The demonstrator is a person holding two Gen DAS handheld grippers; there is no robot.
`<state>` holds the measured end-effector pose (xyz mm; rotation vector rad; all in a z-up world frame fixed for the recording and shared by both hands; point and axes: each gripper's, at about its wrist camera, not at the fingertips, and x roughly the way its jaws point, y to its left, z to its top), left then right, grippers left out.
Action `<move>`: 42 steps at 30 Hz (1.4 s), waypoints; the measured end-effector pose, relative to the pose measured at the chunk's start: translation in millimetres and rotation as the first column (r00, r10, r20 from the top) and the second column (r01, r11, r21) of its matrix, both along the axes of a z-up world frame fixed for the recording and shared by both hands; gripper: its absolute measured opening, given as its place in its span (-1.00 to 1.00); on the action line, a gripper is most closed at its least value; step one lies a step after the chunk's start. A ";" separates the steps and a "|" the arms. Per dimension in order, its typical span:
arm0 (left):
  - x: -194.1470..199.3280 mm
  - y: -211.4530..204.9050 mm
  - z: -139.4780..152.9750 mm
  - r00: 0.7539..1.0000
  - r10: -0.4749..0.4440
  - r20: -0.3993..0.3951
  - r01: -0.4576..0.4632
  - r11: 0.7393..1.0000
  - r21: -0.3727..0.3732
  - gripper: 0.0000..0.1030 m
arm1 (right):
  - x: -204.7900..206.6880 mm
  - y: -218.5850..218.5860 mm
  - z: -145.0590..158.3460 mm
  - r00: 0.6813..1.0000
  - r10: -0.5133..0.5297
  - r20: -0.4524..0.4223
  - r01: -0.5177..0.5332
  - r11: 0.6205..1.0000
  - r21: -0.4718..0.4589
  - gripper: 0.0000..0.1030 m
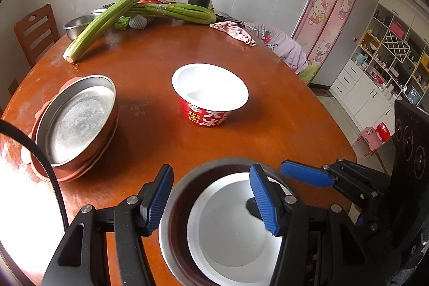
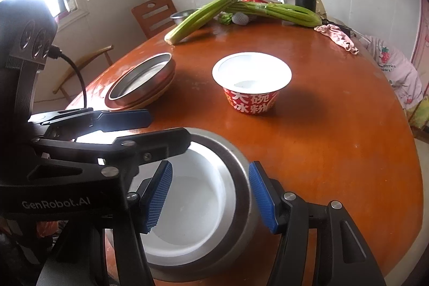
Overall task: Organize plates and bowls
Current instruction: 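Move the left tool to the second white red-printed bowl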
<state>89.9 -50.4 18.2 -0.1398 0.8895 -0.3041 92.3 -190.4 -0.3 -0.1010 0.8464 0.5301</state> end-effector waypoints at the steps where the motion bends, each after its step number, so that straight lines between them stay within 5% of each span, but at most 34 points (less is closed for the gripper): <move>1: 0.7 0.8 0.2 1.000 0.003 0.002 -0.003 1.000 0.003 0.14 | 1.4 -1.5 0.5 1.000 -0.004 0.001 0.004 1.000 0.003 0.21; 42: 93.2 3.4 33.1 0.999 0.039 0.023 -0.042 0.992 0.120 0.14 | 108.6 -39.3 44.9 0.989 -0.146 0.002 0.146 0.989 0.005 0.21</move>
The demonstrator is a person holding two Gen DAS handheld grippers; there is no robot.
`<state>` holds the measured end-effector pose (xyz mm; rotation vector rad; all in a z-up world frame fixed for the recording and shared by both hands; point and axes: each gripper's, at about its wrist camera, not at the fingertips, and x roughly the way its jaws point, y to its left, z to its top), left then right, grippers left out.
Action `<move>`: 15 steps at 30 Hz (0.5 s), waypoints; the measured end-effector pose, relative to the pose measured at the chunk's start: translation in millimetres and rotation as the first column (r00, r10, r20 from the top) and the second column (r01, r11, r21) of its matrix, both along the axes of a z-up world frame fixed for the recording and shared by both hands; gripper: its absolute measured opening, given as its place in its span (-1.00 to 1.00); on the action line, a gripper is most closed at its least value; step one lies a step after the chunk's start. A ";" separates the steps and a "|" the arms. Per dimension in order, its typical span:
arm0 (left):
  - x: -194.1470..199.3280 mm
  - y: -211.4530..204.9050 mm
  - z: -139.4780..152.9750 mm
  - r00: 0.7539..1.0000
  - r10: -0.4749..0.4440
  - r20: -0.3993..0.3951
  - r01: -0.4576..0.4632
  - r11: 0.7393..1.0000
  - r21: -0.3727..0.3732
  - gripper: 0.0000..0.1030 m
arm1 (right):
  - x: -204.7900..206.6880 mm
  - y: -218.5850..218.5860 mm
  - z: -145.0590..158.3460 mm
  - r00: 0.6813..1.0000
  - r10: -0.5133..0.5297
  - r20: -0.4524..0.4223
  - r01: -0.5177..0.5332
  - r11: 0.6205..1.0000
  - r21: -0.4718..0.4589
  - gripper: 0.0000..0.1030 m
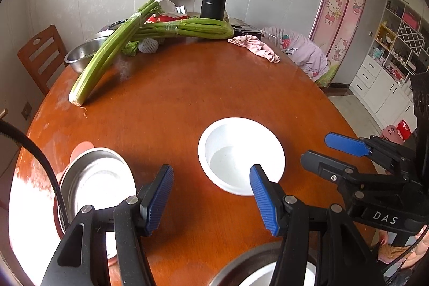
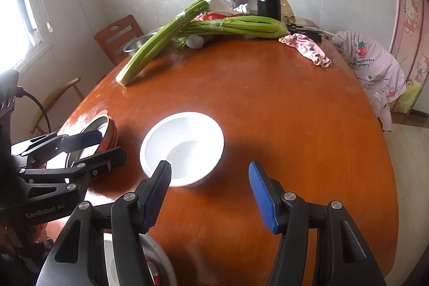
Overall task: Organize plates and bowls
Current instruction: 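Move the left tool to the second white red-printed bowl, then grasp the second white bowl's rim with the left tool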
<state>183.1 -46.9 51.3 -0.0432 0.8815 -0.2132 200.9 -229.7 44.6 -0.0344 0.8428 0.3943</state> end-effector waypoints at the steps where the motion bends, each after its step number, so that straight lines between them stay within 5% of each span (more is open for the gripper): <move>1: 2.3 0.0 0.3 1.000 -0.001 0.000 0.001 1.000 0.001 0.14 | 3.2 0.3 0.8 1.000 0.001 0.001 -0.001 1.000 -0.001 0.21; 15: 30.6 -1.6 -22.0 0.997 -0.007 -0.080 0.007 1.000 0.004 0.14 | 36.1 16.3 -21.1 0.997 0.037 -0.069 -0.039 0.999 -0.029 0.21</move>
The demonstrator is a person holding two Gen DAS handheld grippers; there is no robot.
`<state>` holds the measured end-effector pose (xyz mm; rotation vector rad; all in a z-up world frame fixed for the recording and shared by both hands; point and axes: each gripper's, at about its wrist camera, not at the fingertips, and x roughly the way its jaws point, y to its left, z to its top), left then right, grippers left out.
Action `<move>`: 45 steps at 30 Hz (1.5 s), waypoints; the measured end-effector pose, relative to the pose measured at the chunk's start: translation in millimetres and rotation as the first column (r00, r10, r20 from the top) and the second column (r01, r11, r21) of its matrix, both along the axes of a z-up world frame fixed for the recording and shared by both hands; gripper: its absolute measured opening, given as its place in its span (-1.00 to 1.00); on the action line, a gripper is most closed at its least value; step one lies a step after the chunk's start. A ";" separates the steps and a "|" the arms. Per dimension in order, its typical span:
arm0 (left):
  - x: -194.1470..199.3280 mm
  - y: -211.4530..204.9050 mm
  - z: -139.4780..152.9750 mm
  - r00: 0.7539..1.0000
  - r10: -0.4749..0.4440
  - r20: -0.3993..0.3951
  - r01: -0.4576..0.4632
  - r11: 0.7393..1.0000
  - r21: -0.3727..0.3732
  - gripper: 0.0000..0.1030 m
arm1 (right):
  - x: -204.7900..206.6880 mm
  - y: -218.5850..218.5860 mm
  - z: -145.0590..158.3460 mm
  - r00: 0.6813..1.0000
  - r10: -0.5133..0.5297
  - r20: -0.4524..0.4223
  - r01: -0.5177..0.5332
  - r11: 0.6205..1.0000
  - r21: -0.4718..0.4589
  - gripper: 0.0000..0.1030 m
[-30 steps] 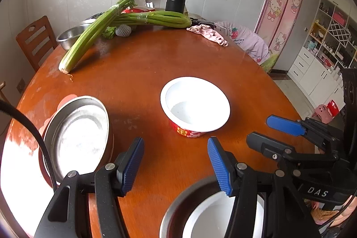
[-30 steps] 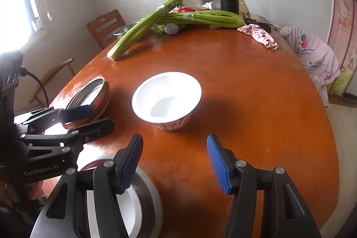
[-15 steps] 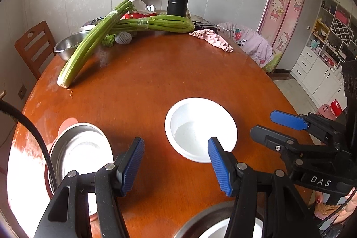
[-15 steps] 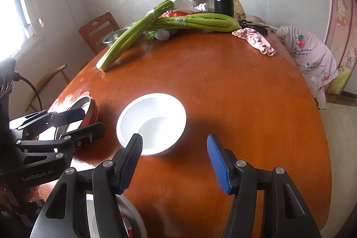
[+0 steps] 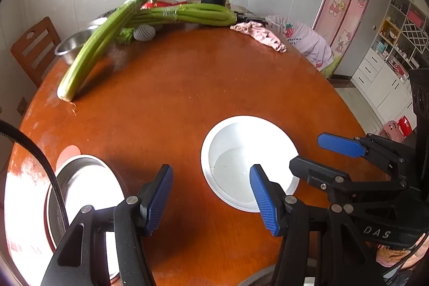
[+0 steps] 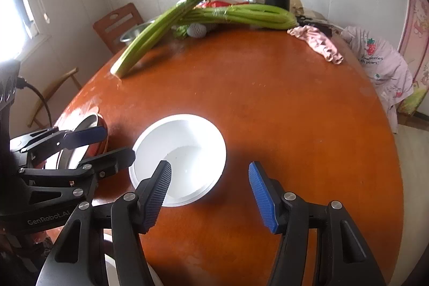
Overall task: Organize plates and bowls
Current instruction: 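Grasp the second white bowl's rim with the left tool, then lift and carry the second bowl with the left tool over the basin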
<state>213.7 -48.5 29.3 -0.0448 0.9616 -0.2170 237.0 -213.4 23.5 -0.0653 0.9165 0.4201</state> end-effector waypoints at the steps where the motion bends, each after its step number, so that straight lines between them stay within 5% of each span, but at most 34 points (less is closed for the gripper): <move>1: 1.5 0.7 -2.4 1.000 0.000 -0.006 0.000 1.000 0.000 0.14 | 1.6 0.8 -2.0 1.000 0.002 -0.005 -0.002 1.000 -0.003 0.21; 28: 23.8 -0.4 -23.6 0.997 0.008 -0.076 -0.011 0.999 -0.031 0.14 | 11.9 21.8 -32.5 0.997 0.060 -0.053 -0.063 0.996 -0.070 0.21; 45: 24.2 -3.8 -29.8 0.992 -0.055 -0.118 0.039 0.990 -0.137 0.14 | 1.2 40.9 -32.2 0.986 0.149 -0.074 -0.151 0.988 -0.026 0.21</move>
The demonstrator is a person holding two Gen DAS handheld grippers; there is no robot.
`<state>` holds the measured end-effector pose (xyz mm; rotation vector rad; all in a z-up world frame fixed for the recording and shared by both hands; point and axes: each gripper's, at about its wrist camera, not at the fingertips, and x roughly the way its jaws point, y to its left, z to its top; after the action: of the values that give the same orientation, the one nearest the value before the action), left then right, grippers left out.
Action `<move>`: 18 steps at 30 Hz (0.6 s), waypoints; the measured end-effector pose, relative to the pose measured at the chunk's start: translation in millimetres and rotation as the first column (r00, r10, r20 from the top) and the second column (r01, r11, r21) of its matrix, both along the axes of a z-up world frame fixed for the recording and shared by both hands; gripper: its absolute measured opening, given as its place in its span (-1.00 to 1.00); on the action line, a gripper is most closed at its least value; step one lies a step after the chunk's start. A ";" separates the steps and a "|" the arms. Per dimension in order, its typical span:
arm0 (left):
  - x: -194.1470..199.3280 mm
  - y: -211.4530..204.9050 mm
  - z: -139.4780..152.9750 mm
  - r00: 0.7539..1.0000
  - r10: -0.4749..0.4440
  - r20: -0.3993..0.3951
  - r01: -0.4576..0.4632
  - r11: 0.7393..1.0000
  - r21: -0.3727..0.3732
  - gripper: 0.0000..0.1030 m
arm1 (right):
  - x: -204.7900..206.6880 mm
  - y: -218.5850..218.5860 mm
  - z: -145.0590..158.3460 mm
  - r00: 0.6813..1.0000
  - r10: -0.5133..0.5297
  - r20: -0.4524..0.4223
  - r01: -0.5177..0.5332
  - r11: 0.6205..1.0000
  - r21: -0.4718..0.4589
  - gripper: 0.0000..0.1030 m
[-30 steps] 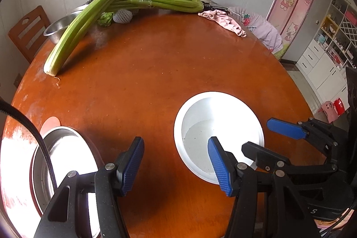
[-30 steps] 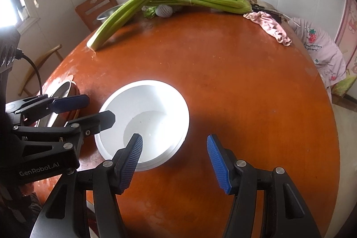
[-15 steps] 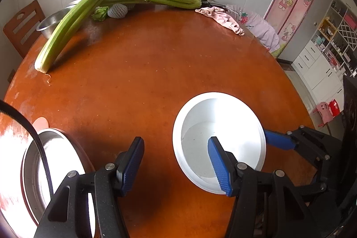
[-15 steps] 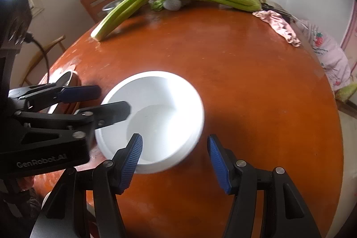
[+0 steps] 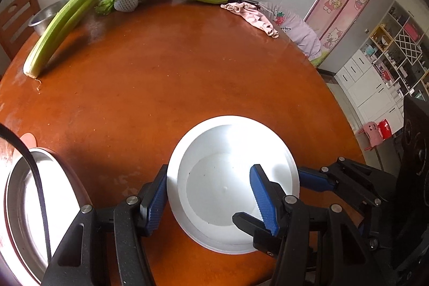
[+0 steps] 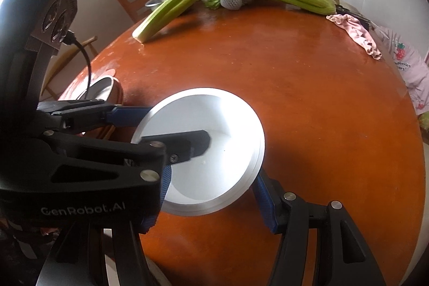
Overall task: Organize plates and bowls
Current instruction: 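Lift and carry the second bowl with the left tool over the basin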
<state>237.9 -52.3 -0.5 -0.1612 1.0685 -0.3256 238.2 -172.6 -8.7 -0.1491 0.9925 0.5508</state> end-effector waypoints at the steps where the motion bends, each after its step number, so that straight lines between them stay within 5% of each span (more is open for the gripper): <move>1: -0.3 0.4 0.6 1.000 0.001 0.000 -0.001 1.000 -0.003 0.14 | -0.5 0.2 0.6 1.000 0.000 0.002 0.000 1.000 0.000 0.21; 18: -38.1 7.0 47.3 0.995 0.010 0.102 -0.006 0.999 -0.043 0.14 | -38.2 2.1 39.9 0.996 -0.007 0.091 0.005 1.000 0.016 0.22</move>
<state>199.8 -45.3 46.8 -0.1846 0.9600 -0.3461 200.0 -170.4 31.2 -0.1556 0.8996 0.5417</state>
